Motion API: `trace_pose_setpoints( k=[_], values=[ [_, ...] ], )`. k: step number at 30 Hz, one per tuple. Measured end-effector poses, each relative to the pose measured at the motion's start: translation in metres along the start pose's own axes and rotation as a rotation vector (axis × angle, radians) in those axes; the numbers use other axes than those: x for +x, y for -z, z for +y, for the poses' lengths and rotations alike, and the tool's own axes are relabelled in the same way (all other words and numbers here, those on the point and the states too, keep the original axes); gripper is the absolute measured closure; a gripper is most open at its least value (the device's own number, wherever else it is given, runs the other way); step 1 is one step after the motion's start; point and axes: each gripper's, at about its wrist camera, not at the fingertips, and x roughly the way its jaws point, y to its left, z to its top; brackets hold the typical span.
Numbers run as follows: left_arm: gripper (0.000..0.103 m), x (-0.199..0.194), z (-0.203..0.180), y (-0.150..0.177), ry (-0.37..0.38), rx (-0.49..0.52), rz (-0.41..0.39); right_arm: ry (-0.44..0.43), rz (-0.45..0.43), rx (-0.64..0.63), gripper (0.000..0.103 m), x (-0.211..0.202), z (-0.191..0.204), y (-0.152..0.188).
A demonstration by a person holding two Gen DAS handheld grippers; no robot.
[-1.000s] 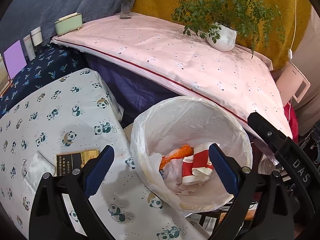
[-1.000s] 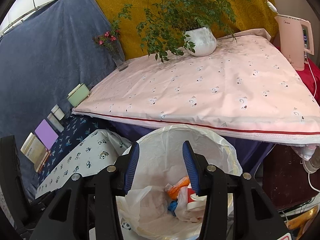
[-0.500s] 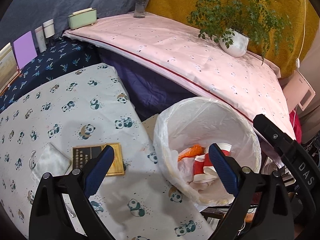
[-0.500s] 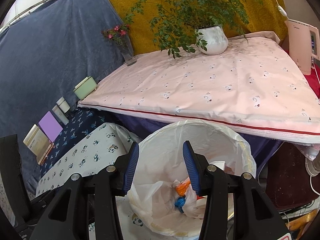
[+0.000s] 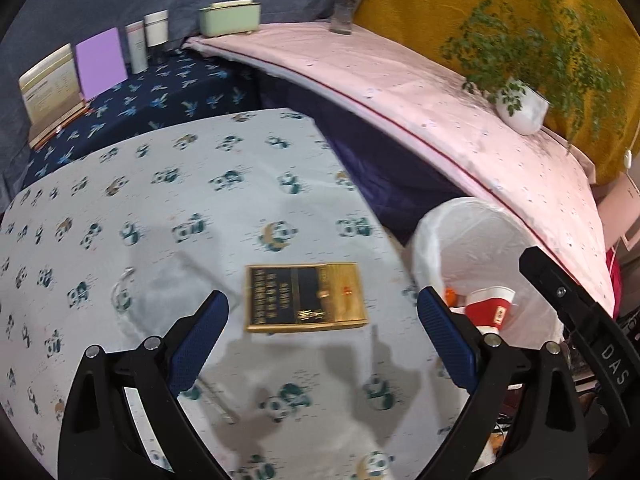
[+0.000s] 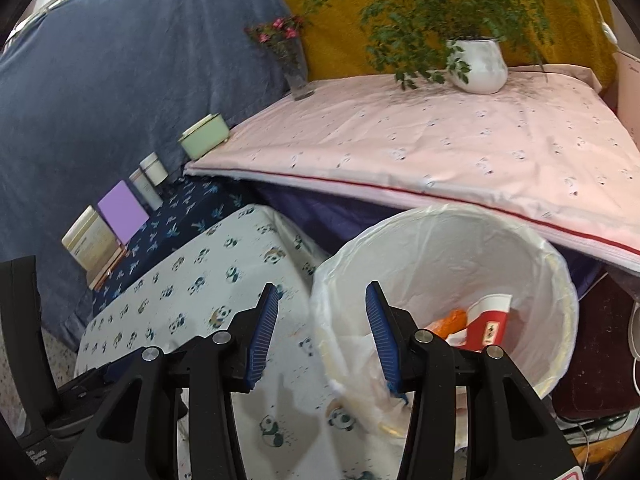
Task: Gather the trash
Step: 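Move both tools back to the grey cloth bag and gold box, then grasp the grey cloth bag with the left tool while the right tool grasps the gold box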
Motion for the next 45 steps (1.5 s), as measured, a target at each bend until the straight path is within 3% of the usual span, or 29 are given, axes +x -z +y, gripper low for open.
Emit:
trace_pose_setpoints(
  k=[17,28,33,37,40,45],
  values=[
    [0.012,0.022,0.134,0.030,-0.168,-0.197,0.082,-0.021,0.177,-0.129,0.058,0.072,0.068,0.047],
    [0.015,0.044,0.143,0.031,-0.158,-0.163,0.098,-0.004,0.238,-0.168,0.058,0.109,0.088,0.057],
    [0.033,0.048,0.126,0.028,-0.144,-0.081,0.079,-0.005,0.242,-0.174,0.058,0.116,0.095,0.058],
    [0.069,0.047,0.119,0.026,-0.136,-0.043,0.066,-0.011,0.240,-0.189,0.055,0.119,0.101,0.059],
    [0.086,0.047,0.121,0.024,-0.101,-0.051,0.072,-0.012,0.236,-0.189,0.058,0.120,0.101,0.060],
    [0.094,0.044,0.118,0.023,-0.075,-0.053,0.078,-0.011,0.232,-0.182,0.070,0.118,0.099,0.059]
  ],
)
